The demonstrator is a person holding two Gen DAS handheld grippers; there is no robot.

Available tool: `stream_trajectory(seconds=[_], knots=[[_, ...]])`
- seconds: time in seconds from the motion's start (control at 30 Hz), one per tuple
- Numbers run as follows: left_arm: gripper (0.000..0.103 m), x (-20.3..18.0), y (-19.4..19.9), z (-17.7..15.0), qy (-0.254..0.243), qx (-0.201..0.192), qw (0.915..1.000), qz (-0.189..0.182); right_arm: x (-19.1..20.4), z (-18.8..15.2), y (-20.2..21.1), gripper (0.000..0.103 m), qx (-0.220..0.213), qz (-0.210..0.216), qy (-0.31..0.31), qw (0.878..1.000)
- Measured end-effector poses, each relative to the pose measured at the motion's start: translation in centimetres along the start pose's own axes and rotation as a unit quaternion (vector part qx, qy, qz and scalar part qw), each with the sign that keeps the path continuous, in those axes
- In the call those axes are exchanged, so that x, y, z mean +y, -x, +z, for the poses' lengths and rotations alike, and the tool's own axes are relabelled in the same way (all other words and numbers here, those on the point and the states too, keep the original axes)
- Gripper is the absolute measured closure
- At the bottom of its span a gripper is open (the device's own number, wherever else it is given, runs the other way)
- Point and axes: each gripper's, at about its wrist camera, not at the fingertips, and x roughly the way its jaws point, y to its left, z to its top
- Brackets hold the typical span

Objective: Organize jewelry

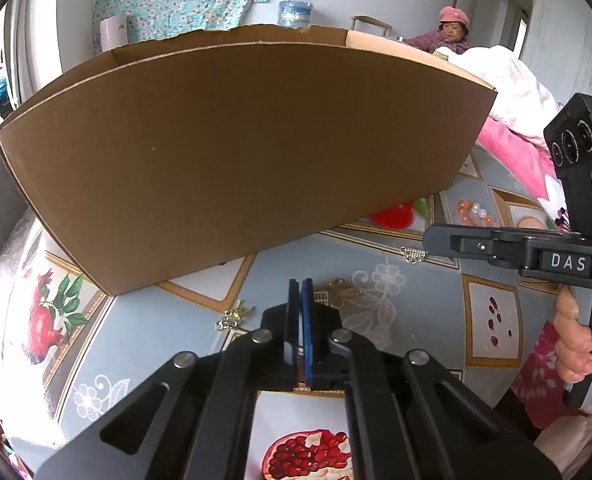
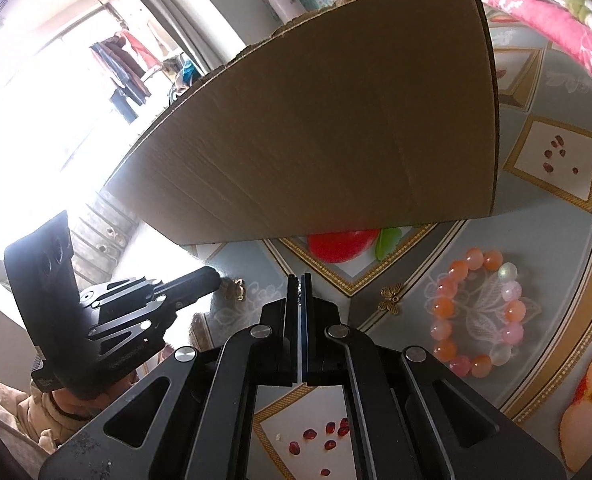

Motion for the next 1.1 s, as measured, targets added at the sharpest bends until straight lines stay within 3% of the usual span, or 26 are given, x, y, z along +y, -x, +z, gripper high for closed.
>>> stream_trajectory(seconds=[0.67,1.1], knots=[[0.103,1.7,1.5,0.0,0.033,-0.028,0.9988,-0.023,0.1,0.2,1.1,0.103,-0.008,-0.003,0.000,1.000],[0.099,1.1,-0.1,0.2,0.020,0.011,0.9990,-0.038,0.4,0.2,0.4,0.103,-0.006,0.001,-0.003,1.000]])
